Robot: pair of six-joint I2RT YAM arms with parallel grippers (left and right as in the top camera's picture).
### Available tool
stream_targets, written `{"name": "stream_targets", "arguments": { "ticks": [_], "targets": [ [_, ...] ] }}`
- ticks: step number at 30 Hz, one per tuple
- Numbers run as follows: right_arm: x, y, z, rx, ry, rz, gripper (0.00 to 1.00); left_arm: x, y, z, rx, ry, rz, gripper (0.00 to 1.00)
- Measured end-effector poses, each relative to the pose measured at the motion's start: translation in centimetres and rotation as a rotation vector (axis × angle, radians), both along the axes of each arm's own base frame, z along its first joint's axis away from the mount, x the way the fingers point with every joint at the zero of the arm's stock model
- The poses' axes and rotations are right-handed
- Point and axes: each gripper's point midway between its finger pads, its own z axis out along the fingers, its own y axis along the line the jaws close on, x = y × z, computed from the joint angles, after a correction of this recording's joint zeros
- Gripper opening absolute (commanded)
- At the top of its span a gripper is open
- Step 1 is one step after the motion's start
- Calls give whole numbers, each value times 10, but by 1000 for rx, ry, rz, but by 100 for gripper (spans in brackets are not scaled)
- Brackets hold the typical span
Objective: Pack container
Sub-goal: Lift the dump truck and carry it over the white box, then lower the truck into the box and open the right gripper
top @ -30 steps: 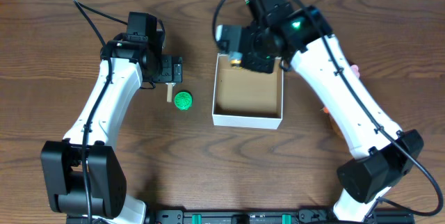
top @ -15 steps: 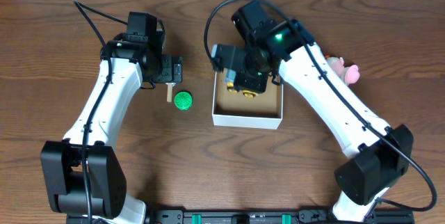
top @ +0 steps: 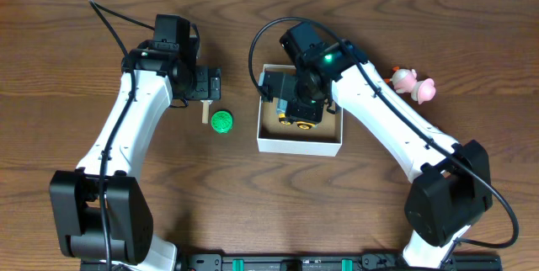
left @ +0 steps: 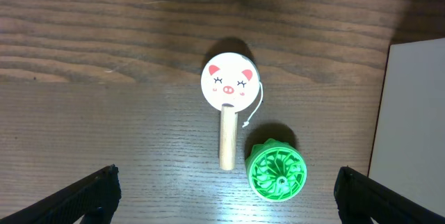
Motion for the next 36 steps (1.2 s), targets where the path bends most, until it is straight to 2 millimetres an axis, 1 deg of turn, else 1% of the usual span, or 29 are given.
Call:
{"name": "stream_targets", "arguments": {
  "ticks": [5, 10, 20, 27, 36],
  "targets": [
    [-3, -7, -15, -17, 10, 27, 32, 0, 0, 0, 0, 0, 0, 98],
    [-8, -11, -29, -30, 24, 38, 32, 0, 0, 0, 0, 0, 0, 98],
    [-9, -12, -31, -34, 28, 42, 30, 0, 0, 0, 0, 0, 0, 98],
    [-14, -20, -40, -50, 53, 36, 30, 0, 0, 0, 0, 0, 0, 98],
    [-14, -20, -41, -53, 52, 35, 29, 0, 0, 0, 0, 0, 0, 98]
  ]
}}
